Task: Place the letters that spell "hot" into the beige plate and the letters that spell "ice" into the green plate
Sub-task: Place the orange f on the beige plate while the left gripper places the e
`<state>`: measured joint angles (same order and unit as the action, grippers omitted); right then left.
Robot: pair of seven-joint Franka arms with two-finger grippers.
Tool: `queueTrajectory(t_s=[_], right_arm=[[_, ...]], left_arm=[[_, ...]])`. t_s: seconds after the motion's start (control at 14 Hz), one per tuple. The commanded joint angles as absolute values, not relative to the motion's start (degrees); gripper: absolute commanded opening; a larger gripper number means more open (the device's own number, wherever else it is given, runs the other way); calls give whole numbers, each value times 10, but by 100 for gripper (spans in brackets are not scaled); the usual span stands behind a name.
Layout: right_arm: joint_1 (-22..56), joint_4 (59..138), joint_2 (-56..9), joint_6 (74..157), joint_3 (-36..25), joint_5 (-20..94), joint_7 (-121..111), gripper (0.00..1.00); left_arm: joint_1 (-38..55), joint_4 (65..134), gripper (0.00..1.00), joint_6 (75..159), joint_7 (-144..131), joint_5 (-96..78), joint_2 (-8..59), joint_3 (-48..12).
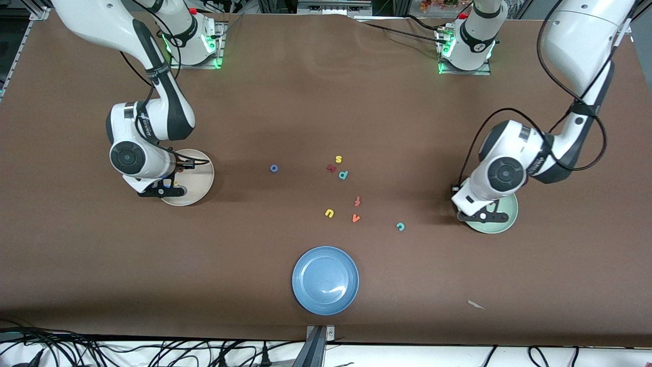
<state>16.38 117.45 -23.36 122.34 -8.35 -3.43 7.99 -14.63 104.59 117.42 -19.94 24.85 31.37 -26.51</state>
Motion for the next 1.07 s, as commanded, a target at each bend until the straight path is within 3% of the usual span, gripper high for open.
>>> queueTrajectory(t_s=[0.0,0.14,0.29,0.36,0.43,0.5,0.57,0.64,0.71,0.79,1.0], right_arm=[[158,1195,-229,1253,-82,-26,57,0],[155,1201,-235,1262,-81,-26,54,0],[151,1206,-238,1273,-81,-25,51,0],[152,1207,-238,1273,-81,-19,50,1],[152,1206,-238,1273,-81,-11,47,3],[152,1205,-239,1274,-81,-10,41,13],[151,1204,-240,1276,-81,-10,40,65],[151,1203,-239,1275,-81,-10,40,78],[151,1201,-236,1273,-81,-9,45,89],[152,1200,-229,1269,-80,-9,50,92],[153,1180,-204,1232,-65,-1,72,95]], left_arm=[[-169,1033,15,1167,-133,266,319,-266],[-182,1018,17,1171,-115,263,335,-266],[-182,1008,26,1174,-123,257,340,-266],[-181,1004,36,1173,-124,254,342,-266],[-182,1004,62,1174,-121,247,344,-266],[-182,1004,92,1173,-117,248,344,-266],[-182,1004,100,1173,-117,247,342,-266],[-182,1004,100,1173,-117,248,341,-266],[-183,1004,100,1173,-117,248,340,-266],[-183,1004,100,1173,-117,248,340,-266],[-179,1004,100,1173,-124,245,339,-268]])
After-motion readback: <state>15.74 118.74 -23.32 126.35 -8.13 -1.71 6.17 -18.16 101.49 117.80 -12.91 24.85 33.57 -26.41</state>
